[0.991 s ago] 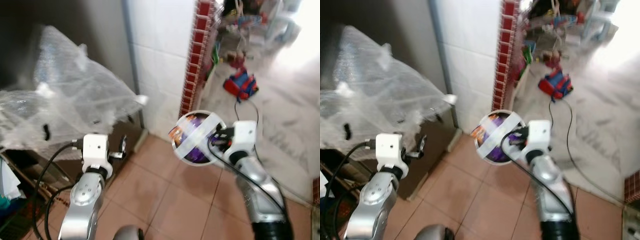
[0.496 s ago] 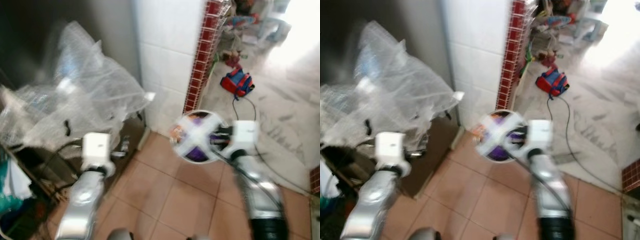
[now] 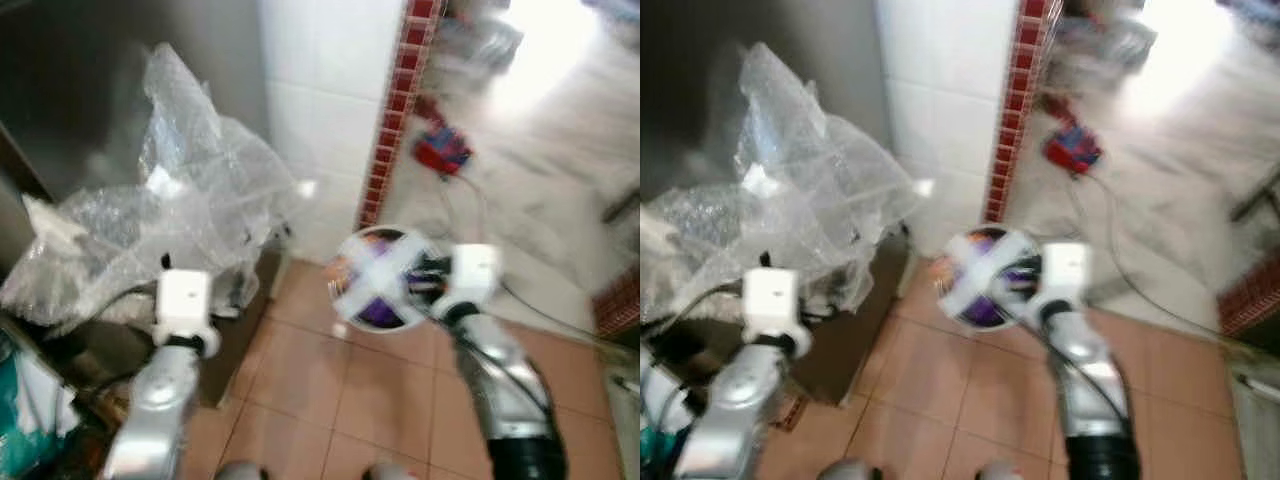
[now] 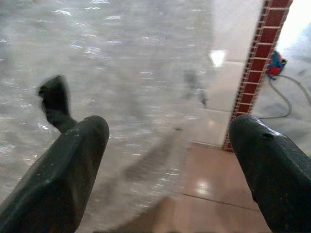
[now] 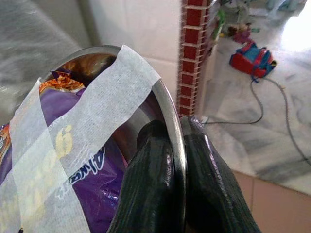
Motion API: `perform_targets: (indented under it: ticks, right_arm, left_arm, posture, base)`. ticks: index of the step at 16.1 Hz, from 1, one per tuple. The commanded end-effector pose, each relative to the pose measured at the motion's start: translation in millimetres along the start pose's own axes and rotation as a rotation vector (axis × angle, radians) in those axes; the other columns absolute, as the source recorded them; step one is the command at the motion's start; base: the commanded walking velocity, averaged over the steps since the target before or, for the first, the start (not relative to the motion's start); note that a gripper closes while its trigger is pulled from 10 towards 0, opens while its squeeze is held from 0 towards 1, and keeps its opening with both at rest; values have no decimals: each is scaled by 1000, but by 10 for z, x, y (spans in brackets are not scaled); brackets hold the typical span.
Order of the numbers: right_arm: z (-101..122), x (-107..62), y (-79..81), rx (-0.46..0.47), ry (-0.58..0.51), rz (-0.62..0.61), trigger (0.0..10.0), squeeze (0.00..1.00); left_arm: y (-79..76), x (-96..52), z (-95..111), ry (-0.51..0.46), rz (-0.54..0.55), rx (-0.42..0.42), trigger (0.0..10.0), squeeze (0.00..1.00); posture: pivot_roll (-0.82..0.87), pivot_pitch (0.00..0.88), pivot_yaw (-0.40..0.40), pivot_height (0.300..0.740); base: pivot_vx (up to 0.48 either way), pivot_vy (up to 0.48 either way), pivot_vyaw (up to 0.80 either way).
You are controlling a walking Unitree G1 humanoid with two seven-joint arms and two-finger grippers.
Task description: Restocking fridge
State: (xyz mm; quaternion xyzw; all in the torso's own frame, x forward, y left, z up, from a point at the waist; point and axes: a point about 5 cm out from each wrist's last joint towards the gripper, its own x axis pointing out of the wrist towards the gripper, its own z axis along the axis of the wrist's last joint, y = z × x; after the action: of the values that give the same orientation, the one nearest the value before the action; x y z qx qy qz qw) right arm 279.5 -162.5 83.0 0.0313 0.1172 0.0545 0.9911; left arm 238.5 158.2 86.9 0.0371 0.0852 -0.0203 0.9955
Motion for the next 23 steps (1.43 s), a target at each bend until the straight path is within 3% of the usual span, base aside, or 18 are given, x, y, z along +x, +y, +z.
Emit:
perform_targets:
  ticks: [1, 5, 9, 13, 23]
  right_arm:
    - [104, 16, -54, -9, -42, -14, 10000, 0]
    - [92, 18, -46, -7, -37, -15, 10000, 0]
    - [89, 27, -40, -8, -36, -15, 10000, 0]
    - [84, 31, -23, -7, -38, -14, 10000, 0]
    - [92, 49, -15, -5, -45, -21, 10000, 0]
  left_arm:
    - [-47, 1, 6, 3, -9, 4, 10000, 0]
    - [-71, 2, 9, 0, -26, 3, 10000, 0]
    - [-105, 0, 24, -6, -53, 22, 10000, 0]
    - [-106, 2, 25, -12, -59, 22, 10000, 0]
    - [-76, 14, 55, -37, -67, 13, 10000, 0]
  posture:
    - [40, 0, -4, 740]
    - [41, 0, -4, 740]
    - [41, 0, -5, 740]
    - [42, 0, -4, 740]
    - [43, 0, -1, 740]
  base:
    - [-262, 405, 0]
    - [-288, 387, 0]
    - [0, 0, -216]
    - [-455, 0, 0]
    - [0, 0, 0]
